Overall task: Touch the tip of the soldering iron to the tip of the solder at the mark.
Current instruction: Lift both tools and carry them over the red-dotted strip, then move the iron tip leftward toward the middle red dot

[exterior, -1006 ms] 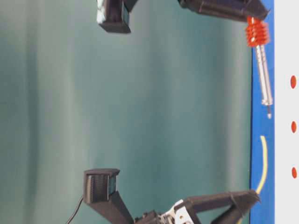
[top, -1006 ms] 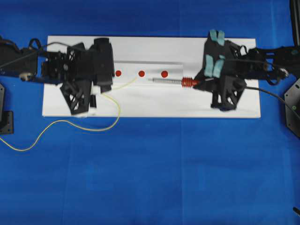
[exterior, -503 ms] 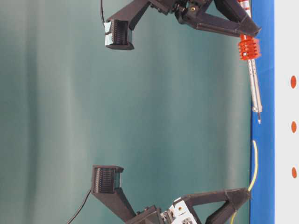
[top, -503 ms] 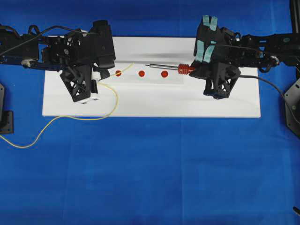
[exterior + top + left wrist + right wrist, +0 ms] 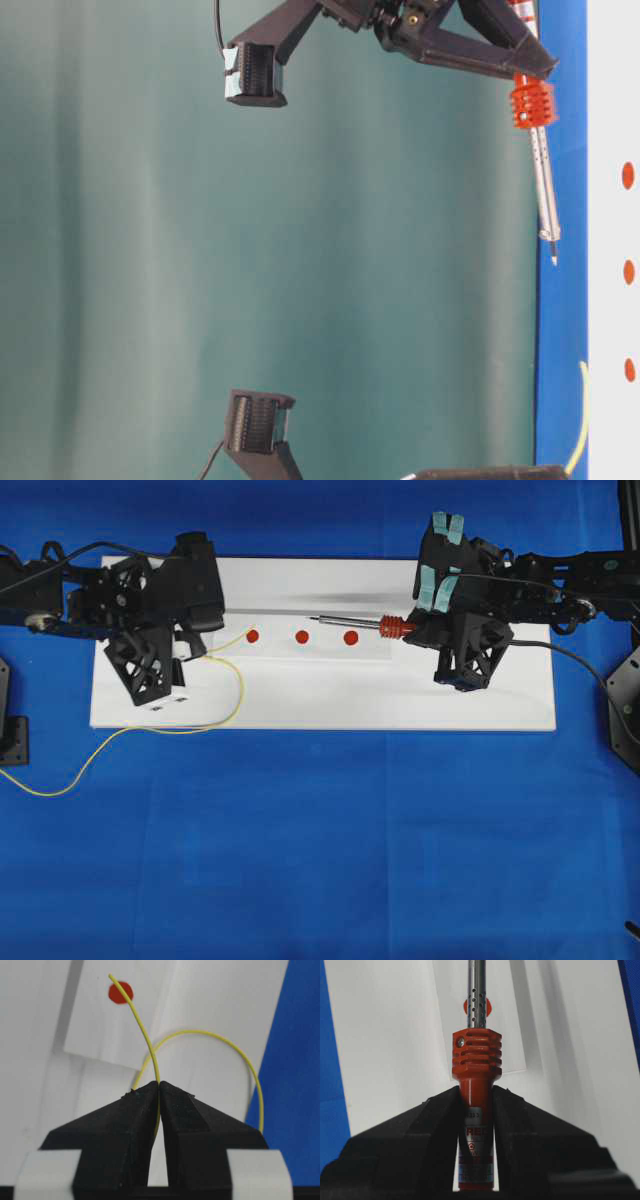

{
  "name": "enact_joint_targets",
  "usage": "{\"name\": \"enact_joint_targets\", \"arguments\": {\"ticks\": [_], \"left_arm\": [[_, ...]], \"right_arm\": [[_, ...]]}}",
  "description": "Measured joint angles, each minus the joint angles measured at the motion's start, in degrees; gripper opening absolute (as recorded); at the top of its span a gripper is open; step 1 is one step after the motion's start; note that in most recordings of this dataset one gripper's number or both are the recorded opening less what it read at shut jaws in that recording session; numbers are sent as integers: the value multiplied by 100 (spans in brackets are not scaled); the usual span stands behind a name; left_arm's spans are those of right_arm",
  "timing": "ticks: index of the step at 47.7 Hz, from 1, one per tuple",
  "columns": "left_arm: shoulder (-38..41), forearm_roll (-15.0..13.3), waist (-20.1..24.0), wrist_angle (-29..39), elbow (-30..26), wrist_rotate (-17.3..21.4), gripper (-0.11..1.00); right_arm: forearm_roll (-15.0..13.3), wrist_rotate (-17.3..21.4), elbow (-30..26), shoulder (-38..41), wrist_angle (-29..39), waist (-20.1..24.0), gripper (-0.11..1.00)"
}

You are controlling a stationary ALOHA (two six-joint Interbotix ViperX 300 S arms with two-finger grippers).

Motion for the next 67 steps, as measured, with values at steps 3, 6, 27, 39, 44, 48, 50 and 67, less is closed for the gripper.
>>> {"name": "enact_joint_targets", "arguments": {"ticks": [3, 6, 27, 39, 44, 48, 50, 67], "left_arm": [[9, 0, -53, -26, 35, -70, 2], [44, 0, -88, -70, 53, -105, 2], [290, 0, -158, -193, 79, -114, 2], [360, 0, -149, -202, 97, -114, 2], [369, 0, -149, -202, 97, -114, 2], [369, 0, -141, -202, 97, -114, 2], [369, 0, -132, -202, 97, -114, 2], [369, 0, -18, -202, 97, -114, 2]], "right_arm": [[0, 0, -9, 0, 0, 0, 6], [-9, 0, -9, 0, 0, 0, 6], [-9, 0, -9, 0, 9, 9, 6], [-9, 0, -9, 0, 0, 0, 6], [-9, 0, -9, 9, 0, 9, 6], [0, 0, -9, 26, 0, 9, 6], [-9, 0, -26, 35, 9, 26, 6], [-9, 0, -185, 193, 9, 193, 6]]}}
